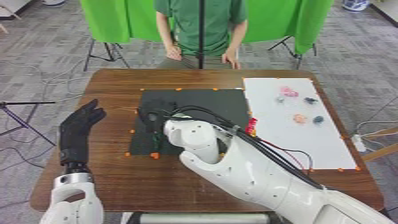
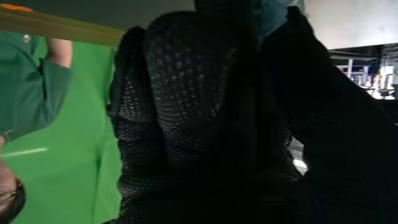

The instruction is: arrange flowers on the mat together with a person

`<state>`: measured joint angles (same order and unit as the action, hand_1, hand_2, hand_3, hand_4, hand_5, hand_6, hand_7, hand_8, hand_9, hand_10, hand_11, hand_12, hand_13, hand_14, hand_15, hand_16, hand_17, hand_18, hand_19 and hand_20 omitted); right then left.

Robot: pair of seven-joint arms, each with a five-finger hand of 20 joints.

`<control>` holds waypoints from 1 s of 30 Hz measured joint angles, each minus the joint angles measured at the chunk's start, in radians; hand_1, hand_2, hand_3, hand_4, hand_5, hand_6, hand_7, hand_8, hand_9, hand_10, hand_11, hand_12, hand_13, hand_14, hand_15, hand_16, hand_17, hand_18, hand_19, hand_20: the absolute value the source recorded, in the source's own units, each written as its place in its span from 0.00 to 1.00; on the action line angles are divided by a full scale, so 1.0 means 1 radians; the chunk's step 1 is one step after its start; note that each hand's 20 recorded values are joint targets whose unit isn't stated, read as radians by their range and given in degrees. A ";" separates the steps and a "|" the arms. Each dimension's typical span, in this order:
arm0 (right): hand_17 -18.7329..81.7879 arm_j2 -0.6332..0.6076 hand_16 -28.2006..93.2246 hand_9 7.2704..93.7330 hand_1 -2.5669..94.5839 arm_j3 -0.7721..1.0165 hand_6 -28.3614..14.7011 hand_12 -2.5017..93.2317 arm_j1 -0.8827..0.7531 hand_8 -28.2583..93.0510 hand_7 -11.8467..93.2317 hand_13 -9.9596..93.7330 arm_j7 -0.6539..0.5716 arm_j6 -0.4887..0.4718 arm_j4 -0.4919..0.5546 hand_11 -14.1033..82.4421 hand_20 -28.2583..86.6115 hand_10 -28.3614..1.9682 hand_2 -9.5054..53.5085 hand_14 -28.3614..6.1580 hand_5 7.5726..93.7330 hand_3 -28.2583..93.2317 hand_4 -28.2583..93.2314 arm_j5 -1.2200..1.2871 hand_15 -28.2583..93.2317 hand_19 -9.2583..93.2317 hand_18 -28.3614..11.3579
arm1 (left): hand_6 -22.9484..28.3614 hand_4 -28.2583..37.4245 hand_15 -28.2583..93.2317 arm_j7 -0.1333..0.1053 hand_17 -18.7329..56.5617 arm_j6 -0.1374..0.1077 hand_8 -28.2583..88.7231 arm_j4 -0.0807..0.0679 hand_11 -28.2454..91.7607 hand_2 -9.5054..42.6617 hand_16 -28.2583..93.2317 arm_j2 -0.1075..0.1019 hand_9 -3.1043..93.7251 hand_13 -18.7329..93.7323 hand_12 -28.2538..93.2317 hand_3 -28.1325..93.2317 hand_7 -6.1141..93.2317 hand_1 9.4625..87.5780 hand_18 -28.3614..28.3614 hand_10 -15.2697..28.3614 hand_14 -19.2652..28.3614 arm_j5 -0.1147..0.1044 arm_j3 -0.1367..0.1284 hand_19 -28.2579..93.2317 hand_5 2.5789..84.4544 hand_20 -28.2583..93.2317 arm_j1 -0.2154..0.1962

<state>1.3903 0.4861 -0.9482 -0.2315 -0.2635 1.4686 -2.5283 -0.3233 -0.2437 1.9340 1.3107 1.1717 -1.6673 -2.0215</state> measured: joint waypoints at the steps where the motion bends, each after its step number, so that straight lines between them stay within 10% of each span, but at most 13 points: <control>1: 0.76 0.000 0.50 0.96 0.52 0.000 0.80 0.34 0.000 0.15 0.27 1.00 0.000 0.000 0.000 0.27 0.54 0.67 0.00 0.81 0.71 0.77 0.06 0.000 0.57 0.83 0.41 | 0.52 0.09 0.43 0.000 0.37 0.000 0.19 0.000 0.40 0.47 0.25 0.000 0.52 0.51 0.36 0.82 0.19 0.21 0.72 0.66 0.77 0.000 0.000 0.35 0.57 0.41 0.000; 21: 0.76 -0.054 0.51 0.94 0.42 0.017 0.76 0.24 0.019 0.15 0.25 1.00 0.004 -0.026 0.089 0.35 0.53 0.63 0.00 0.80 0.65 0.81 0.04 0.055 0.57 0.83 0.40 | 0.52 0.12 0.43 0.000 0.36 0.001 0.19 0.006 0.40 0.43 0.25 0.000 0.52 0.51 0.36 0.82 0.19 0.23 0.72 0.66 0.76 0.008 -0.001 0.34 0.57 0.41 -0.006; 30: 0.69 -0.137 0.50 0.91 0.34 0.306 0.69 0.24 -0.117 0.16 0.25 0.95 -0.052 0.034 0.364 0.35 0.51 0.56 0.04 0.67 0.70 0.77 0.11 0.387 0.49 0.75 0.31 | 0.52 0.13 0.43 0.000 0.36 0.011 0.19 0.018 0.40 0.41 0.25 0.001 0.52 0.51 0.36 0.82 0.19 0.23 0.72 0.66 0.77 0.013 -0.003 0.35 0.58 0.41 -0.015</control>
<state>1.2530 0.7924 -1.0653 -0.2839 -0.2295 1.8330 -2.1414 -0.3232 -0.2322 1.9522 1.3118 1.1847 -1.6704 -2.0363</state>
